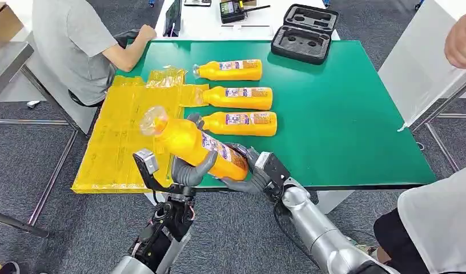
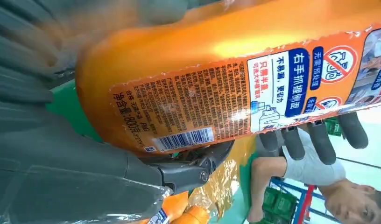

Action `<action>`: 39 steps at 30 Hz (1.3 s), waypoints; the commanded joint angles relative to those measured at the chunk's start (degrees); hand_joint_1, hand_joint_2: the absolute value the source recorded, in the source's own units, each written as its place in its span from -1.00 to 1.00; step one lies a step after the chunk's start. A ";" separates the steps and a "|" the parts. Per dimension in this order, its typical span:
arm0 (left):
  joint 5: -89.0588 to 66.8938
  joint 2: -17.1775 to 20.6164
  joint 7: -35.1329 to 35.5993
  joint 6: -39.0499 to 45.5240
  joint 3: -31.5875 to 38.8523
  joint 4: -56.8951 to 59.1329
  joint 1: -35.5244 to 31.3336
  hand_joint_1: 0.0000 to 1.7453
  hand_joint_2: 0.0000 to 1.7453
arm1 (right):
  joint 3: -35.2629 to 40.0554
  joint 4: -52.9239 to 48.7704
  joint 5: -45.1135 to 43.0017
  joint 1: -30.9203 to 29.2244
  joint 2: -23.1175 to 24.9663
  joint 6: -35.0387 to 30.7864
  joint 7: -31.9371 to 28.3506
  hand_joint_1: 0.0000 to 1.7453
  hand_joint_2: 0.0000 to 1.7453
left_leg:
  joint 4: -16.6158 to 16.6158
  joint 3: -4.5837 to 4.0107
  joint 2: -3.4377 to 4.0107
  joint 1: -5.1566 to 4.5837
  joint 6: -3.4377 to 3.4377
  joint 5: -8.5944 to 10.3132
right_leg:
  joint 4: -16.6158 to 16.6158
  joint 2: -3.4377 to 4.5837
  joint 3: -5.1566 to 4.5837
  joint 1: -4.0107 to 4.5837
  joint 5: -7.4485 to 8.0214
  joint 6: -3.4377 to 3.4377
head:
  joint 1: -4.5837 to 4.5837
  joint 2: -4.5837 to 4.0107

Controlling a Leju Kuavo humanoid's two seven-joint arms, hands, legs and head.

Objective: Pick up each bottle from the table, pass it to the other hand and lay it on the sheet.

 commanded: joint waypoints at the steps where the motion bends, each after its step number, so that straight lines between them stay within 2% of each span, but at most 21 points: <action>1: -1.52 0.65 0.17 -0.87 0.99 1.22 -1.22 -1.00 1.00 | -0.24 -1.12 -0.84 -2.52 -2.04 -1.56 0.09 1.00 1.00 | 0.01 0.19 0.03 0.02 -0.07 -0.09 | 0.00 0.02 0.19 0.03 -0.08 -0.07 | 0.00 0.00; 8: -2.76 0.93 0.17 -2.67 0.19 0.75 -0.91 -1.00 1.00 | -1.75 -0.24 0.64 -2.89 -1.99 -5.09 0.09 1.00 1.00 | -0.04 0.11 0.01 -0.02 -0.04 -0.03 | -0.02 0.00 0.10 -0.02 -0.03 -0.04 | 0.02 0.00; 9: -2.94 0.94 0.17 -2.79 -0.18 0.27 -0.81 -1.00 -1.00 | -2.04 0.30 0.75 -3.23 -1.85 -5.67 0.09 1.00 1.00 | 0.00 0.26 0.05 0.02 -0.09 -0.13 | 0.00 0.04 0.26 0.03 -0.11 -0.09 | 0.02 0.00; 20: -3.22 1.12 0.17 -3.69 -1.67 -2.27 0.63 -1.00 -1.00 | -3.93 3.27 1.11 -4.17 -1.26 -8.60 0.09 1.00 1.00 | -0.01 0.32 0.09 0.04 -0.09 -0.15 | -0.03 0.08 0.31 0.05 -0.12 -0.09 | 0.02 0.00; 28: -3.18 0.85 0.17 -4.59 -2.58 -2.16 0.35 -1.00 -1.00 | -3.95 4.00 1.18 -3.96 -1.37 -7.41 0.09 1.00 1.00 | -0.03 0.11 0.01 0.01 -0.05 -0.04 | -0.03 0.00 0.12 0.01 -0.04 -0.04 | 0.00 0.00; 39: -3.18 0.85 0.17 -4.59 -2.58 -2.16 0.35 -1.00 -1.00 | -3.95 4.00 1.18 -3.96 -1.37 -7.41 0.09 1.00 1.00 | 0.00 0.29 0.03 0.03 -0.08 -0.14 | -0.02 0.02 0.30 0.04 -0.12 -0.08 | 0.00 0.00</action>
